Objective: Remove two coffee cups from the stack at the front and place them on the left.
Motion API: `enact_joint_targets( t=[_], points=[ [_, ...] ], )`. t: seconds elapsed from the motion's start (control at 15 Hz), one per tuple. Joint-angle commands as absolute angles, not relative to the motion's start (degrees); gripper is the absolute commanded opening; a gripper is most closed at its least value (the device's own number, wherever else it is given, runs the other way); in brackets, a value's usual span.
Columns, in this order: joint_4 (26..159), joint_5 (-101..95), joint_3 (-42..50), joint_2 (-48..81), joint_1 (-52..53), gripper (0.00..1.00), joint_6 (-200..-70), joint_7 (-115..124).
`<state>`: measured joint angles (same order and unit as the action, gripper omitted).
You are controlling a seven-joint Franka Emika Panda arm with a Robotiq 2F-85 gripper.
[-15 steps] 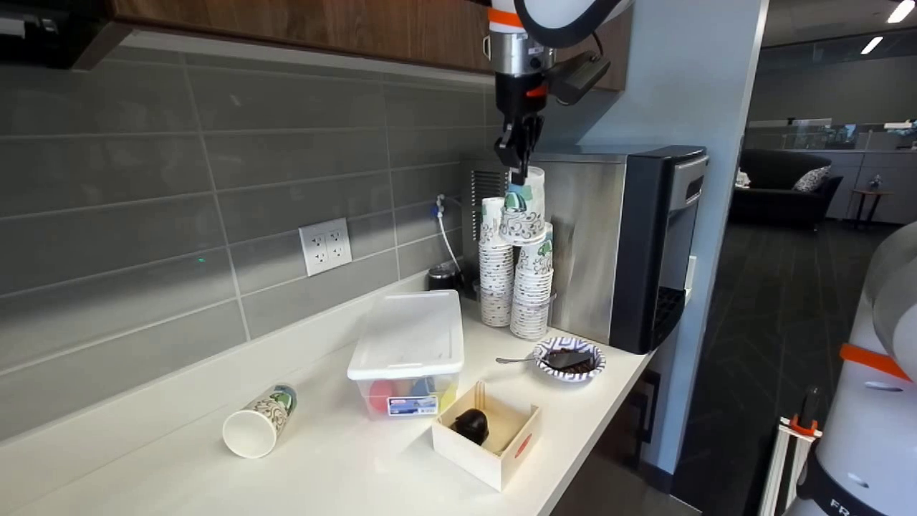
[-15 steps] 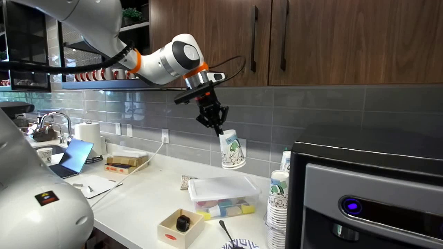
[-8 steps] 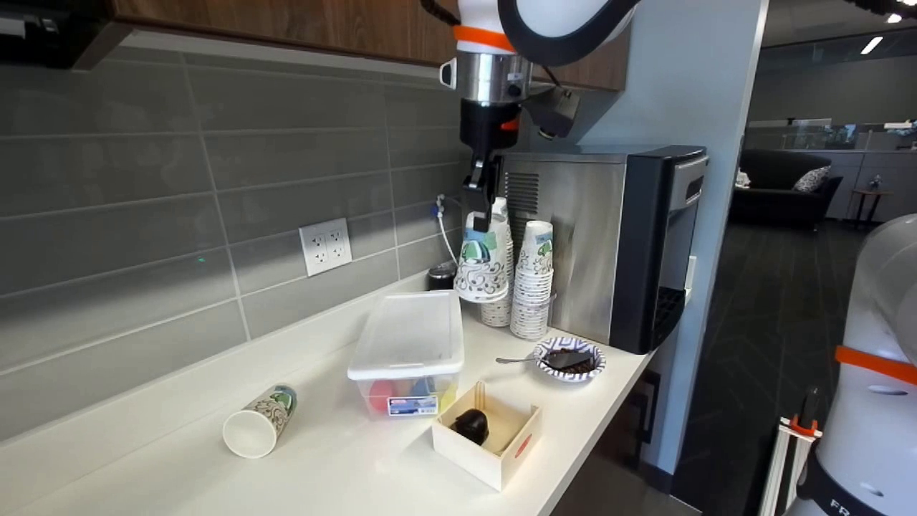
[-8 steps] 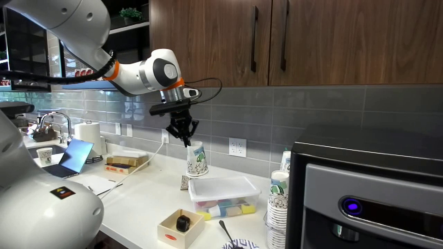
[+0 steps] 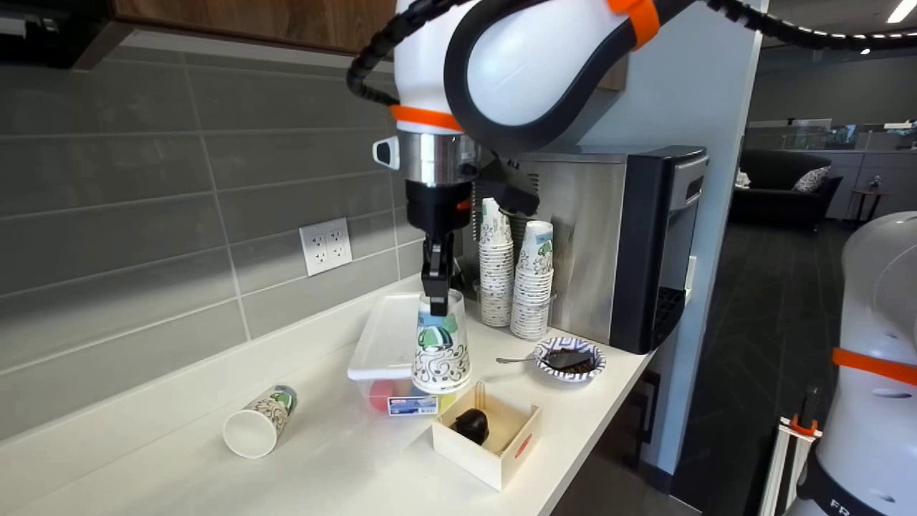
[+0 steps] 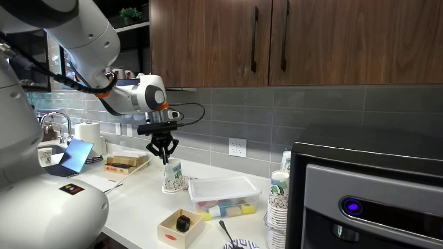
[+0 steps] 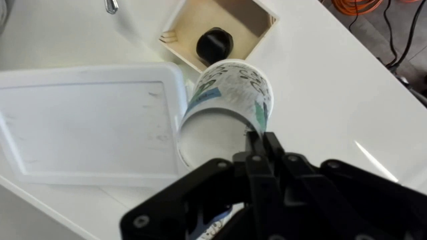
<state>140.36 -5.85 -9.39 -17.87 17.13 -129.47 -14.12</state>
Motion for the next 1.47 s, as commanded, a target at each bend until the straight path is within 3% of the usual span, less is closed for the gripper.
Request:
enact_joint_targets(
  t=[0.0,0.87,0.93,1.07,1.4],
  points=[
    [138.3,-4.7,-11.0,-11.0,17.9,0.02,-131.3,-17.4],
    [135.9,-9.5,-14.0,3.6,16.7,0.02,-146.7,-18.6],
    [136.0,-10.4,-14.1,3.8,16.7,0.32,-147.3,-18.4],
    [136.0,-11.9,-14.0,4.2,16.6,0.40,-148.1,-18.8],
    [135.9,-11.2,-14.6,3.5,16.5,0.77,-147.6,-23.2]
  ],
)
